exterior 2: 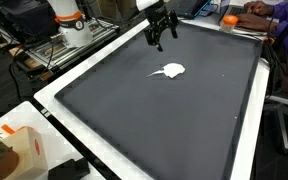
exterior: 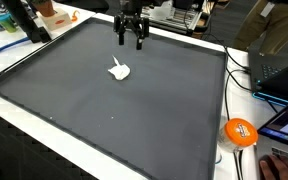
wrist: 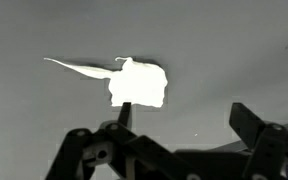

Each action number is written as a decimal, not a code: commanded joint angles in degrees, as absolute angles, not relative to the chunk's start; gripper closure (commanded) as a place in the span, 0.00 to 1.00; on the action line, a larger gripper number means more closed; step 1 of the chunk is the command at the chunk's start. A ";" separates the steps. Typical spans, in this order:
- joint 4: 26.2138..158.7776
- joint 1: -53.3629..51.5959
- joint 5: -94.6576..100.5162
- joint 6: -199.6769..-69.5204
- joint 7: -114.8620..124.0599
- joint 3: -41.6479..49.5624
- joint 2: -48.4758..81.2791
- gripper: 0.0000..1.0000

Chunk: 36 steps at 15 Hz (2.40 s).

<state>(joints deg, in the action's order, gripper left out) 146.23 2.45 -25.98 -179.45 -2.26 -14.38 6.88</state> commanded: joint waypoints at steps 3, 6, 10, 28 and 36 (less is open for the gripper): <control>147.01 5.25 -29.34 -186.55 -6.60 -18.16 8.47 0.00; 146.68 6.97 -28.03 -193.32 -4.98 -20.31 10.70 0.00; 145.98 5.23 -27.69 -190.73 -4.94 -18.41 9.81 0.00; 149.82 10.35 -20.76 -196.27 -5.62 -22.75 11.51 0.00; 151.57 5.04 -16.08 -192.61 0.06 -16.12 8.86 0.00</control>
